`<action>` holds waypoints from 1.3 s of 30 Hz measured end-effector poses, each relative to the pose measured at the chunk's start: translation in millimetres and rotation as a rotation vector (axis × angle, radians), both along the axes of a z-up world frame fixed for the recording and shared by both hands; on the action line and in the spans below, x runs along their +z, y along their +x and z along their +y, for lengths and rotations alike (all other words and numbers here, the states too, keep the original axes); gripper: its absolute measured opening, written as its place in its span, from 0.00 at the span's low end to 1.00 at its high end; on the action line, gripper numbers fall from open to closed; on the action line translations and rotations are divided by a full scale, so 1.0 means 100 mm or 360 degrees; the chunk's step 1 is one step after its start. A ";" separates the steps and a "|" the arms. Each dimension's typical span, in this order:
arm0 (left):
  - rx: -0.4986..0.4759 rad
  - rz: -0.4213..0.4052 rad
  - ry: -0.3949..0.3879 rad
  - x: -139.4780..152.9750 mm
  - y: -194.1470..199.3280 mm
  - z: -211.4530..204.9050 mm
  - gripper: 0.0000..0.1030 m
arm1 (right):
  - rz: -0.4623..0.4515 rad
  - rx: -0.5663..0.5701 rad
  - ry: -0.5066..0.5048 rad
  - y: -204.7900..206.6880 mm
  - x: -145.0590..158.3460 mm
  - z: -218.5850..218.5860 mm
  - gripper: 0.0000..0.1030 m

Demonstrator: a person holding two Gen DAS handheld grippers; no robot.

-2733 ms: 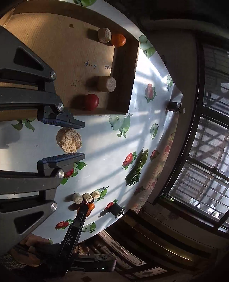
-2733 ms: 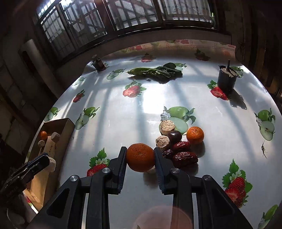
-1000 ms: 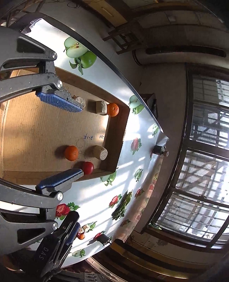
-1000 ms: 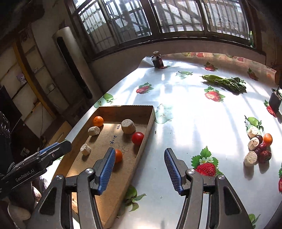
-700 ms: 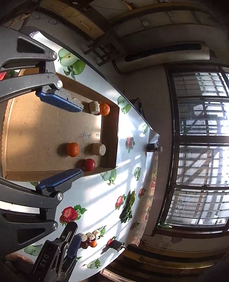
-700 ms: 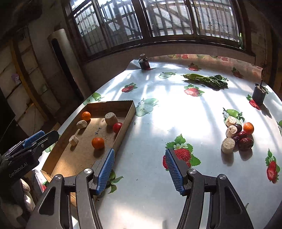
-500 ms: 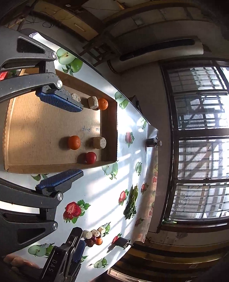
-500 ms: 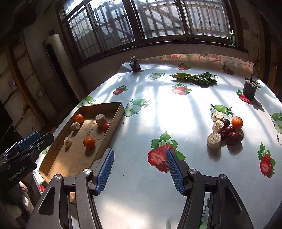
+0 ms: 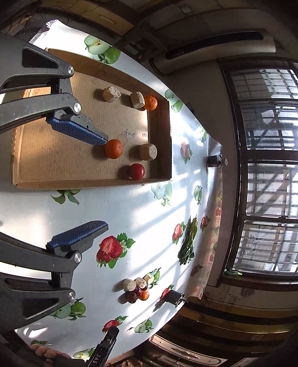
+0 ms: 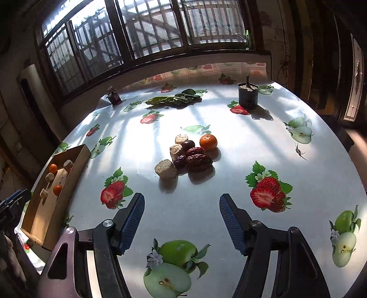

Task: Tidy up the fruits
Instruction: 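Grasp a round rice cake with the left tool while the right tool grasps a red date, then carry the rice cake and red date into the tray and open both tools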

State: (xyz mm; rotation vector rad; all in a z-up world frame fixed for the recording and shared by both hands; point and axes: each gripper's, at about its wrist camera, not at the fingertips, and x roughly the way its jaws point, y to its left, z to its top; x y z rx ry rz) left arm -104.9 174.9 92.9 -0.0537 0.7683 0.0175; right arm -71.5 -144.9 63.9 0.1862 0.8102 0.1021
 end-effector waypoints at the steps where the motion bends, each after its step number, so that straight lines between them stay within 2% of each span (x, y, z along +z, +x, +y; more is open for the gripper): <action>1: -0.0018 0.0013 -0.0006 -0.02 0.02 -0.05 0.66 | 0.0014 -0.0027 -0.0010 0.01 -0.02 -0.08 0.70; 7: -0.0176 0.0065 -0.0045 -0.09 0.19 -0.42 0.66 | 0.0064 -0.0072 0.0024 0.24 -0.04 -0.27 0.70; 11: -0.0319 0.0077 -0.0066 -0.15 0.43 -0.79 0.66 | 0.0109 -0.0042 0.0068 0.59 -0.12 -0.16 0.70; 16: -0.0506 0.0128 -0.0105 -0.35 0.79 -1.24 0.66 | 0.0159 -0.0060 0.0095 0.92 -0.31 -0.07 0.69; 19: -0.0603 0.0163 -0.0176 -0.48 0.98 -1.44 0.66 | 0.0165 -0.0053 0.0145 0.99 -0.38 -0.07 0.69; 28: -0.0752 0.0150 -0.0147 -0.71 1.35 -1.86 0.65 | 0.0156 -0.0037 0.0202 1.12 -0.53 -0.04 0.69; 31: -0.0776 0.0165 -0.0169 -0.77 1.40 -1.91 0.59 | 0.0141 -0.0029 0.0198 1.15 -0.53 -0.02 0.68; 32: -0.0786 0.0180 -0.0186 -0.79 1.41 -1.92 0.53 | 0.0140 -0.0028 0.0188 1.15 -0.54 0.00 0.61; 33: -0.0802 0.0197 -0.0204 -0.82 1.43 -1.93 0.43 | 0.0143 -0.0025 0.0171 1.15 -0.54 0.01 0.49; 36: -0.0815 0.0201 -0.0195 -0.84 1.42 -1.97 0.28 | 0.0144 -0.0021 0.0176 1.14 -0.54 0.01 0.47; 39: -0.0807 0.0193 -0.0239 -0.84 1.41 -1.92 0.28 | 0.0146 -0.0036 0.0220 1.11 -0.55 -0.03 0.47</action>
